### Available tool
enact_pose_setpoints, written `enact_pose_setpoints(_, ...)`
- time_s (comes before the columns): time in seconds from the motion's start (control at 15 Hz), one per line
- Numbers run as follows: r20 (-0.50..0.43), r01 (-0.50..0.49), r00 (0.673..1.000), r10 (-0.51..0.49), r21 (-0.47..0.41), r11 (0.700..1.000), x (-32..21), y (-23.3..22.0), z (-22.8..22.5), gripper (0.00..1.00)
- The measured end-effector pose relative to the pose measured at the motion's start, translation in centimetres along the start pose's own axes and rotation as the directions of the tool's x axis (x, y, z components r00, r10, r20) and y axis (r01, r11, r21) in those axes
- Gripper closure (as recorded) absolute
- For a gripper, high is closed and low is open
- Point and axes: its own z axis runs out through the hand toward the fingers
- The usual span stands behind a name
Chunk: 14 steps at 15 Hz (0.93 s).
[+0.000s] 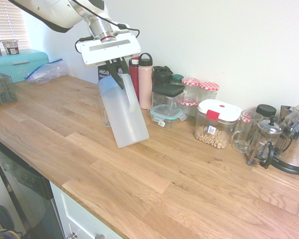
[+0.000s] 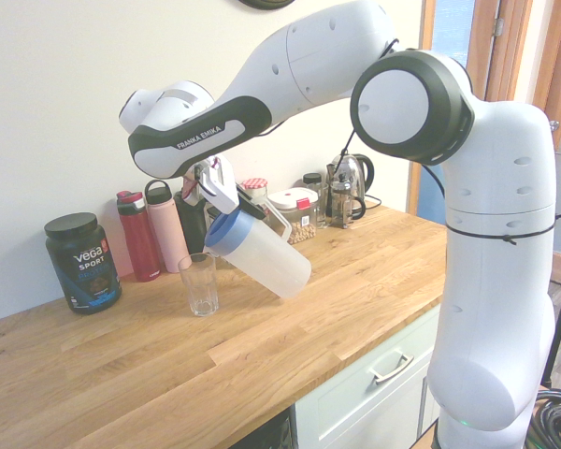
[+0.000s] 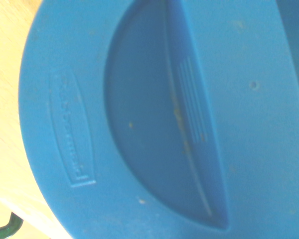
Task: Pour me some water
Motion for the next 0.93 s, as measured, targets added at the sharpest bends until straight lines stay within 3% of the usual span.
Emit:
enact_pose_setpoints(0.53, 0.0, -0.005, 1.0, 0.005, 0.016, 1.0, 0.2, 0.2, -0.1, 1.0)
enact_pose_setpoints(0.73, -0.055, -0.061, 0.996, 0.067, 0.105, 0.993, -2.1, 4.1, -2.1, 1.0)
enact_pose_setpoints(0.93, -0.128, -0.135, 0.977, 0.172, 0.254, 0.958, -6.6, 10.6, -3.4, 1.0)
